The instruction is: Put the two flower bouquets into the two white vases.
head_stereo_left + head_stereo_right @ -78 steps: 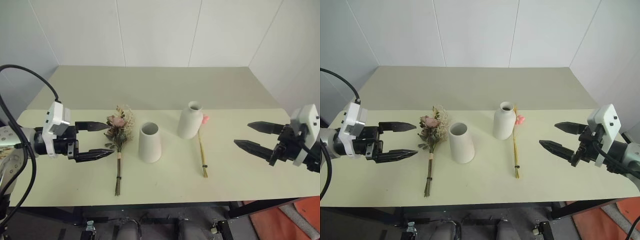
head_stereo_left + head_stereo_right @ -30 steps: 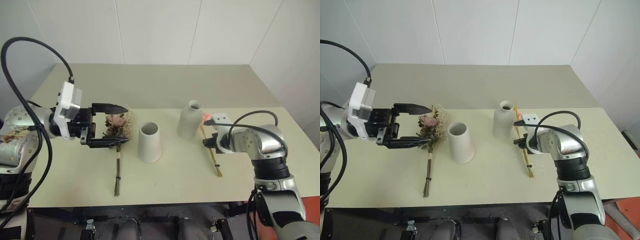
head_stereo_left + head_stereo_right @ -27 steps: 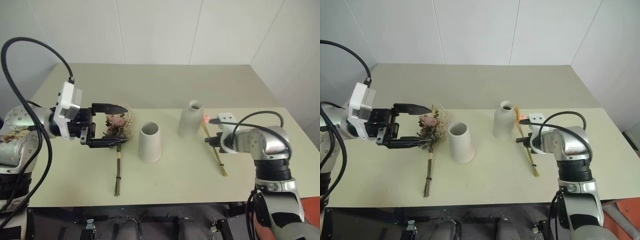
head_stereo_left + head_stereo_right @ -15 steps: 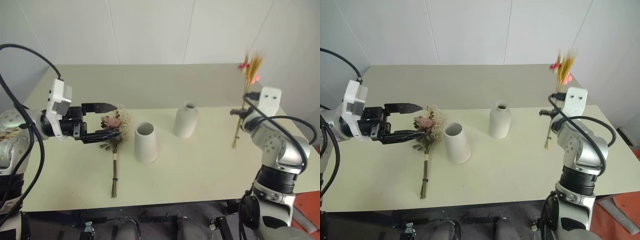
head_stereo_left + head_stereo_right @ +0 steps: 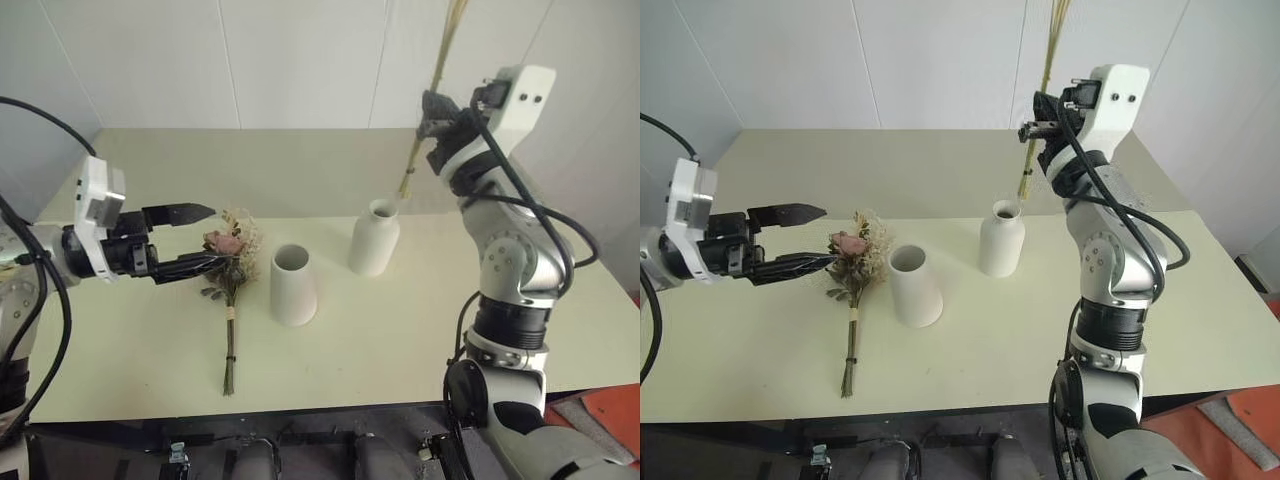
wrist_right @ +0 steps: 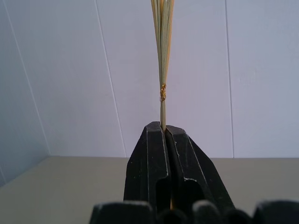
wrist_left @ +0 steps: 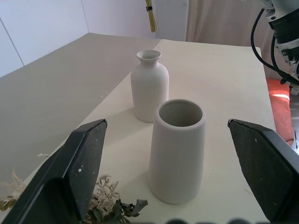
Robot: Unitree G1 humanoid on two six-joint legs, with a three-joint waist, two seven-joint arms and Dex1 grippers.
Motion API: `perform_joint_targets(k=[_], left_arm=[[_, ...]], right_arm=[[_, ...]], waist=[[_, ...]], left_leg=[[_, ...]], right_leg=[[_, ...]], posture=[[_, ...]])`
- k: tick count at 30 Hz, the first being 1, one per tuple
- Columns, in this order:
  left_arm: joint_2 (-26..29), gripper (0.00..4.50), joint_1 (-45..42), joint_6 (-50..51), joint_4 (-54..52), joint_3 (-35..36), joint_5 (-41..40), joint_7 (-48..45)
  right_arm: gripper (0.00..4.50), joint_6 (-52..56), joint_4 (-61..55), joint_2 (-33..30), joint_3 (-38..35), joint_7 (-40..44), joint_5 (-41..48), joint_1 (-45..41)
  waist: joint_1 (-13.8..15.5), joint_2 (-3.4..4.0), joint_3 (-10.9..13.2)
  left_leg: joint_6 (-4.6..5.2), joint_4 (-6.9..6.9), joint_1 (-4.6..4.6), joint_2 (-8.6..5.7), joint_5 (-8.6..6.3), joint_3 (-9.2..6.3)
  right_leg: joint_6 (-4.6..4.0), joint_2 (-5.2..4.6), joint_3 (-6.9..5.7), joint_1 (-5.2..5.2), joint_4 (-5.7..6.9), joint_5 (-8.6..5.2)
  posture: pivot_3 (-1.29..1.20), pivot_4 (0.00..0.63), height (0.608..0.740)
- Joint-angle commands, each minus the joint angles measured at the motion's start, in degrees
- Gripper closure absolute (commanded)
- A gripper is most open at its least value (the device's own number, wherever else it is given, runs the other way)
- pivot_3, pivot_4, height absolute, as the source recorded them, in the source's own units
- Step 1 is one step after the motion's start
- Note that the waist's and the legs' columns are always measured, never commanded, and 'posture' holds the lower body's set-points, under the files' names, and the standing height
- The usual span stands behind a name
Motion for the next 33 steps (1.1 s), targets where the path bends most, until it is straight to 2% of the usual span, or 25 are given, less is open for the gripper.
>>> perform_joint_targets(k=[1,11,22,26,29,33], left_arm=[[0.4,0.0,-0.4,-1.4,-2.5,2.6,-1.7,-0.3],[0.2,0.0,-0.6,-1.1,-3.7,3.3,-2.8,1.0],[0.6,0.0,-0.8,-0.6,-4.2,3.4,-3.6,1.9],[0.6,0.0,-1.0,-0.7,-3.8,3.2,-3.5,1.8],[0.7,0.0,-1.3,-0.7,-3.8,2.9,-3.4,1.8],[1.0,0.0,-1.5,-0.6,-3.5,2.9,-3.1,1.8]], right_arm=[[4.48,-4.0,0.8,0.9,1.4,1.4,1.2,-1.5],[4.48,-9.7,7.7,1.3,4.3,3.0,-0.2,2.1],[4.48,-12.0,7.2,0.8,5.2,2.4,-1.4,6.2],[4.48,-12.5,5.8,1.5,6.2,2.1,-2.1,10.4],[3.71,-13.3,4.2,1.5,7.4,2.4,-2.9,13.8],[2.38,-11.4,-1.7,0.4,7.1,2.1,-2.2,18.4]], waist=[[0.0,0.0,0.0],[-0.1,0.0,0.0],[-0.1,0.0,0.0],[-0.1,0.0,0.0],[-0.1,0.0,0.0],[-0.1,0.0,0.0]], left_leg=[[0.0,0.0,0.01,0.0,0.0,0.0],[0.0,-0.01,0.02,0.0,0.0,0.0],[0.0,-0.01,0.03,0.01,0.0,0.0],[0.0,-0.01,0.01,0.0,0.0,0.0],[0.0,-0.01,0.02,0.0,0.0,0.0],[0.0,-0.01,0.02,0.0,0.0,0.0]], right_leg=[[0.0,0.0,0.0,0.01,0.0,0.0],[-0.01,0.01,0.01,0.0,0.02,0.0],[-0.01,0.03,0.01,0.0,0.03,0.0],[-0.01,0.01,0.01,0.0,0.01,0.0],[-0.01,0.02,0.02,0.0,0.02,0.0],[-0.01,0.02,0.02,0.0,0.01,-0.01]], posture=[[0.0,0.15,0.74],[0.0,0.15,0.74],[0.0,0.15,0.74],[0.0,0.15,0.74],[0.0,0.15,0.74],[0.0,0.15,0.74]])
